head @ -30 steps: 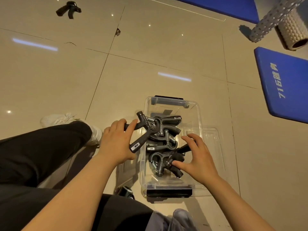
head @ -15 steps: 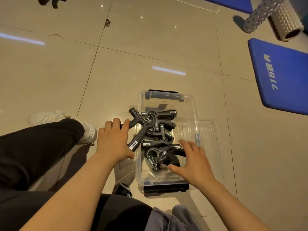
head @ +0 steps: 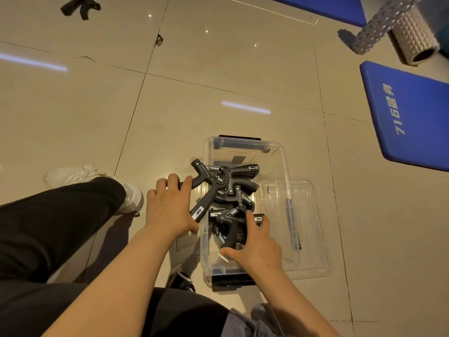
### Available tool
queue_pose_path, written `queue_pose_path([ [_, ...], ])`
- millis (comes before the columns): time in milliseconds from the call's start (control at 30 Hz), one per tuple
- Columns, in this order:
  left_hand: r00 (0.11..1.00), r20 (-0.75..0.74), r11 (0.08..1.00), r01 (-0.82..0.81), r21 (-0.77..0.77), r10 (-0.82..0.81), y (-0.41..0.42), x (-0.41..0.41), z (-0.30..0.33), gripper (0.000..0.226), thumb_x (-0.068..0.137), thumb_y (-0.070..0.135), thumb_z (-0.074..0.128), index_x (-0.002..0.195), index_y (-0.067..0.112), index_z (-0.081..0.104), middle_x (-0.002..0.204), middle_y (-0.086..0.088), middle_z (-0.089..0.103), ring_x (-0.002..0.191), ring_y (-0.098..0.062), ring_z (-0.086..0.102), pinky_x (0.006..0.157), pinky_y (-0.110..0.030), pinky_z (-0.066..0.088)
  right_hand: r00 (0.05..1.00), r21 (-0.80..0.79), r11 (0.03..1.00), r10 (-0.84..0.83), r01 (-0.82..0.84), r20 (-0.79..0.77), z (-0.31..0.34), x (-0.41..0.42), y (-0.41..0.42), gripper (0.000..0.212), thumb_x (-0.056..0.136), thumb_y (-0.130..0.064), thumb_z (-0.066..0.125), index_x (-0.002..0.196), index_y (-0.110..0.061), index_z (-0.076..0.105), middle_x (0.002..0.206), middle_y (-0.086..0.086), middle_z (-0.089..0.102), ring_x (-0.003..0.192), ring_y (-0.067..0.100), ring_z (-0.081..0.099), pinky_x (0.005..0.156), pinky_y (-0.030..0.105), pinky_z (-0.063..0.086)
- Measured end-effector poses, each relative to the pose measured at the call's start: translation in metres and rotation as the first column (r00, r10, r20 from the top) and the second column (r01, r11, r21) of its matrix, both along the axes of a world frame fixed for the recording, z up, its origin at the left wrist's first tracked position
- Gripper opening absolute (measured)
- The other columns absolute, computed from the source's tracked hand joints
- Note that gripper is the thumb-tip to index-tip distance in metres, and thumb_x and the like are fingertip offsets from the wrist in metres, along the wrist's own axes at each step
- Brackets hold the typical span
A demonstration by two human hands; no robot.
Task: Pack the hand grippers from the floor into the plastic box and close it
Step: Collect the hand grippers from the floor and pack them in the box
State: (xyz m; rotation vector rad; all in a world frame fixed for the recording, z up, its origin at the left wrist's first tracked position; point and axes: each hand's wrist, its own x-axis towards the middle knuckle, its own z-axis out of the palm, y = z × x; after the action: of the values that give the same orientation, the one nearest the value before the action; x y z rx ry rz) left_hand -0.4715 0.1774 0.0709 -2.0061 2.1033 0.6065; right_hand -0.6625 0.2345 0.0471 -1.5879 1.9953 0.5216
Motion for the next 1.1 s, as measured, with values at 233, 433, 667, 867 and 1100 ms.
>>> queue_pose_path([
  [233,1.000,-0.002,0.999,-0.005,-0.044,0.005,0.000,-0.001,-0.001,0.102,0.062,0.055,0.074,0.143,0.025,0.018,0.133,-0.004,0.029,0.121,-0.026,0.031,0.094,-0.035,0.034,0.971,0.002,0.975,0.223,-0.224,0.084,-0.013,-0.022,-0.030,0.071,0.085,-0.058,0.054,0.141,-0.025,0.028,0.143,0.004,0.035,0.113,0.024,0.053,0.083,0.034,0.048],
  [433,1.000,-0.007,0.998,-0.029,-0.055,0.029,0.003,0.002,-0.001,0.099,0.063,0.052,0.072,0.142,0.026,0.018,0.133,-0.002,0.028,0.121,-0.024,0.031,0.092,-0.033,0.034,0.529,-0.029,0.532,0.846,-0.847,0.057,-0.040,-0.026,-0.065,0.082,0.084,-0.013,0.062,0.149,-0.028,0.013,0.157,0.006,0.013,0.140,0.030,0.017,0.111,0.045,0.024],
  [667,0.999,-0.003,0.998,-0.037,-0.058,0.037,0.004,0.002,-0.004,0.099,0.063,0.051,0.072,0.142,0.027,0.017,0.134,-0.002,0.027,0.121,-0.024,0.031,0.092,-0.033,0.034,0.091,0.107,0.080,0.991,-0.991,0.102,-0.050,-0.020,-0.090,0.084,0.083,-0.015,0.066,0.149,-0.024,0.015,0.158,0.003,0.012,0.145,0.025,0.003,0.117,0.049,0.005],
  [867,0.998,-0.019,0.998,-0.054,-0.044,0.053,0.003,0.001,-0.006,0.099,0.062,0.051,0.072,0.142,0.026,0.018,0.131,-0.003,0.028,0.120,-0.024,0.032,0.091,-0.033,0.034,0.011,-0.098,0.015,0.999,-0.995,0.038,-0.065,-0.016,-0.084,0.066,0.073,-0.014,0.075,0.132,-0.016,0.046,0.133,0.008,0.051,0.134,0.029,0.035,0.113,0.051,0.015],
  [1100,0.996,-0.055,0.997,-0.067,-0.029,0.066,0.000,0.000,-0.006,0.100,0.061,0.051,0.074,0.141,0.027,0.020,0.130,-0.002,0.028,0.119,-0.025,0.031,0.091,-0.033,0.034,0.414,-0.296,0.385,0.910,-0.874,-0.040,-0.071,-0.042,-0.071,0.086,0.055,-0.063,0.076,0.122,-0.014,0.052,0.111,0.008,0.060,0.107,0.028,0.054,0.101,0.048,0.038],
])
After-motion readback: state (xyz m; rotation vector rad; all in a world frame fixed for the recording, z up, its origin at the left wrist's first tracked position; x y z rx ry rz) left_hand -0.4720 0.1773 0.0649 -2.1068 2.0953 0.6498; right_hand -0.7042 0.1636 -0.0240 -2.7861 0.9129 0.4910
